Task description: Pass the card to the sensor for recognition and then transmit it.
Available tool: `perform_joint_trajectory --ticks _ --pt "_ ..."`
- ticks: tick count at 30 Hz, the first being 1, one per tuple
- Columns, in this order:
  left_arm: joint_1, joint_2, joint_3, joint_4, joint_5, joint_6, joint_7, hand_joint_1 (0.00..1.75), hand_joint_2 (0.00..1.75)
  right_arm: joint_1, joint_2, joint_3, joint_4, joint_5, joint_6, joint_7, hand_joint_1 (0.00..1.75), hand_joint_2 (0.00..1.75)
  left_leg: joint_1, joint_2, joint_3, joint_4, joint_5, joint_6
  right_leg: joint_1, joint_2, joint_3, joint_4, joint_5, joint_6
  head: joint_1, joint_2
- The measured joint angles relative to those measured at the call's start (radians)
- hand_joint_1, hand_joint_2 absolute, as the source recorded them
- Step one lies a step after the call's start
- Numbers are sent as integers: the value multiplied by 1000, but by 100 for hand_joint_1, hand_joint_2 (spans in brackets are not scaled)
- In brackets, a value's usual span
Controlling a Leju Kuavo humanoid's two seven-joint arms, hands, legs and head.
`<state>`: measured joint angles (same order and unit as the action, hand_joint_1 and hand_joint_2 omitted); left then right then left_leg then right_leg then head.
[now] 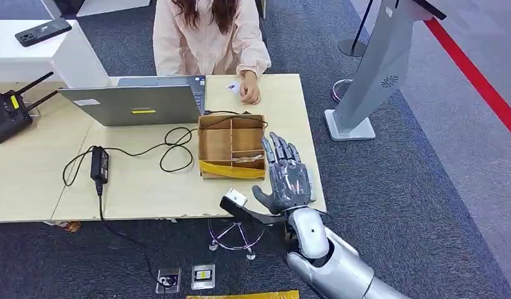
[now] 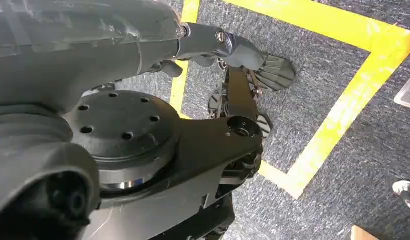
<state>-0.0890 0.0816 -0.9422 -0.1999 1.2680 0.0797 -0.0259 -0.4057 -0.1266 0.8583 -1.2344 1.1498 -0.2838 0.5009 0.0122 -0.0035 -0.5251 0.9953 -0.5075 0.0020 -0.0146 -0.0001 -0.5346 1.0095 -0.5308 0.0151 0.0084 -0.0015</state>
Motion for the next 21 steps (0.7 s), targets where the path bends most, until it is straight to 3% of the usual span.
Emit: perform_joint_trajectory --ticks 10,21 --pt "0 -1 -5 0 2 0 0 0 0 -50 50 0 82 -28 39 -55 0 175 0 0 0 0 0 0 0 0 0 0 0 0 0 0" --pt "-1 -4 -14 0 -9 0 0 0 0 -115 96 1 204 -87 53 -67 0 175 0 0 0 0 0 0 0 0 0 0 0 0 0 0"
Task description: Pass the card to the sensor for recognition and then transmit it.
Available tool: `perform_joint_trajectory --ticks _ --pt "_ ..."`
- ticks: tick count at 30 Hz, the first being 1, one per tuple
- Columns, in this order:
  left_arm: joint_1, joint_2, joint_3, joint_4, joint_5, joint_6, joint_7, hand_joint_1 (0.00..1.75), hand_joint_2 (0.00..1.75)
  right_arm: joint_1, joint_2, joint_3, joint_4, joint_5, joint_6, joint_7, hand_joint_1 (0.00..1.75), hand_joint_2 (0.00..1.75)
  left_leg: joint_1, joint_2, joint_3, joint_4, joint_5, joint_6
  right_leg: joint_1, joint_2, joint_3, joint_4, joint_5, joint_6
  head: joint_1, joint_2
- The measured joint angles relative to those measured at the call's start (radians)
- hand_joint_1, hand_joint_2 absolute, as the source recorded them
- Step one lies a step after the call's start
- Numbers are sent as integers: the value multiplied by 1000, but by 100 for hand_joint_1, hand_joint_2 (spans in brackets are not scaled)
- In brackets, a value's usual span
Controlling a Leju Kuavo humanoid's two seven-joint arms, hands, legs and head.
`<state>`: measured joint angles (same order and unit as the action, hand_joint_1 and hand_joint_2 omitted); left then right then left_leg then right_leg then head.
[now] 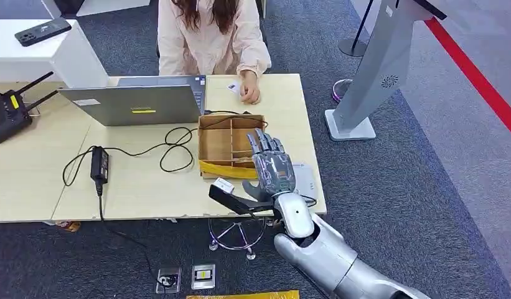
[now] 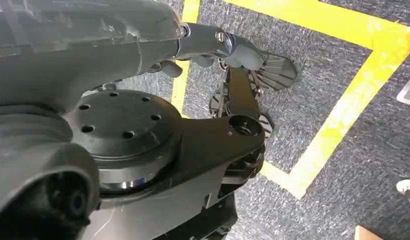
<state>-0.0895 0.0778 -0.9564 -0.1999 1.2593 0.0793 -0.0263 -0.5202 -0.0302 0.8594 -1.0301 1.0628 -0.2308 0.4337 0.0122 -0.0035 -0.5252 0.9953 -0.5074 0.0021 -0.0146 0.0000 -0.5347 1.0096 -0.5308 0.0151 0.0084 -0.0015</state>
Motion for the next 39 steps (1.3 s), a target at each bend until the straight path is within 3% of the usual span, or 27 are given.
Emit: perform_joint_trajectory --ticks 16,39 --pt "0 -2 -10 0 -14 -2 -2 0 0 -56 26 2 129 1 -30 15 0 175 0 0 0 0 0 0 0 0 0 0 0 0 0 0" --pt "-2 -6 -25 0 -2 0 -3 0 0 -117 98 5 316 6 -28 -32 0 175 0 0 0 0 0 0 0 0 0 0 0 0 0 0"
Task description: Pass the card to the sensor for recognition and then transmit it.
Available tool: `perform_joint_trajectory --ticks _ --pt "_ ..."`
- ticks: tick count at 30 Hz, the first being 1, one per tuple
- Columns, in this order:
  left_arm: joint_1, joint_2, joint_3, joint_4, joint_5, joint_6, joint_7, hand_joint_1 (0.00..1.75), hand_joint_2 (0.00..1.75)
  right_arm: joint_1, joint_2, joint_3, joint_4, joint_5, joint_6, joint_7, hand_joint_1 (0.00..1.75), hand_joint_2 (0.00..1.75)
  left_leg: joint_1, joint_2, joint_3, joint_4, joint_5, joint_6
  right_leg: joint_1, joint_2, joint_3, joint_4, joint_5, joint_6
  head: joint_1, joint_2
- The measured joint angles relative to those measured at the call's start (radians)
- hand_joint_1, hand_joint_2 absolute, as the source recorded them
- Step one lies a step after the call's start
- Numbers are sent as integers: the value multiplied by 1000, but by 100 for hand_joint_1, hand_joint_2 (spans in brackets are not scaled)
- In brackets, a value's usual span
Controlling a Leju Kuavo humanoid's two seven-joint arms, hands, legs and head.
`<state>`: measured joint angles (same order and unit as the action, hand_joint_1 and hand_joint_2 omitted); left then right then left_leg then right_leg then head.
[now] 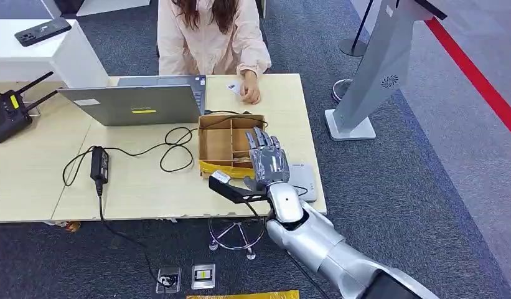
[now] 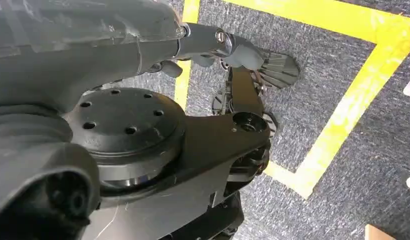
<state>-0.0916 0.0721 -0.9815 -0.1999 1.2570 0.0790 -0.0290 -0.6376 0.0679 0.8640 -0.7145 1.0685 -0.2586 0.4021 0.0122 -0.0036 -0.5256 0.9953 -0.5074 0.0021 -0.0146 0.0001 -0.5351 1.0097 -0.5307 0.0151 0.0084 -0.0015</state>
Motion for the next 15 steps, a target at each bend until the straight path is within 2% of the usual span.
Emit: perform_joint_trajectory --ticks 15 --pt "0 -4 -1 0 0 0 0 0 0 -35 27 0 88 -28 -5 -27 0 175 0 0 0 0 0 0 0 0 0 0 0 0 0 0"
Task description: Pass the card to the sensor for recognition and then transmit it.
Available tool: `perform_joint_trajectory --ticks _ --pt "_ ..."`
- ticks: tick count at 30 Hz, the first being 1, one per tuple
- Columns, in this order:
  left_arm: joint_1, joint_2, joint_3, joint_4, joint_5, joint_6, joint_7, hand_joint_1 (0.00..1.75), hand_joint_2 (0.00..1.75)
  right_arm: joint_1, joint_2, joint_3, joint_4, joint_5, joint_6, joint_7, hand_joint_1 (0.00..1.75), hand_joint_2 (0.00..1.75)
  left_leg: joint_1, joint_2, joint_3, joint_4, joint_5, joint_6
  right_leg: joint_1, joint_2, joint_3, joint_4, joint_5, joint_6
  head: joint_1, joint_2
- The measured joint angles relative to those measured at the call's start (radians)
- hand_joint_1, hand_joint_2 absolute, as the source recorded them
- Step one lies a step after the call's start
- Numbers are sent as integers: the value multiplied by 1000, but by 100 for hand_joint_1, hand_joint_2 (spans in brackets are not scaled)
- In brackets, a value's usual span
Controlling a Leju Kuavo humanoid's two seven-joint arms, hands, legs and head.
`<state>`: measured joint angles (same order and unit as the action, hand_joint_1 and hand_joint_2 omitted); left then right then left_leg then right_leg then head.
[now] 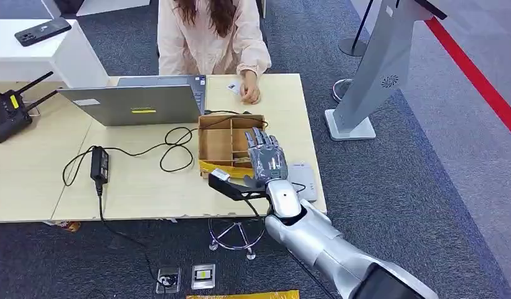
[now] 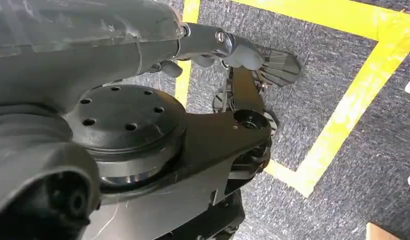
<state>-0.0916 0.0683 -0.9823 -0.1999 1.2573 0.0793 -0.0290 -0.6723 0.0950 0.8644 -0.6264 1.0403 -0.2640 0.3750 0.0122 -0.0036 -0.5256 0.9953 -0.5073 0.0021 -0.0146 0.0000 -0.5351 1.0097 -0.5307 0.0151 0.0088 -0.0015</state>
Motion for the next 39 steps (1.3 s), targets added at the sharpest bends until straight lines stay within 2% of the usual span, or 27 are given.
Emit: perform_joint_trajectory --ticks 29,39 --pt "0 -2 0 0 0 0 0 0 0 -27 35 14 90 -18 52 -19 0 175 0 0 0 0 0 0 0 0 0 0 0 0 0 0" --pt "0 -2 -7 0 -9 -5 0 0 0 -37 34 27 114 -42 62 2 0 175 0 0 0 0 0 0 0 0 0 0 0 0 0 0"
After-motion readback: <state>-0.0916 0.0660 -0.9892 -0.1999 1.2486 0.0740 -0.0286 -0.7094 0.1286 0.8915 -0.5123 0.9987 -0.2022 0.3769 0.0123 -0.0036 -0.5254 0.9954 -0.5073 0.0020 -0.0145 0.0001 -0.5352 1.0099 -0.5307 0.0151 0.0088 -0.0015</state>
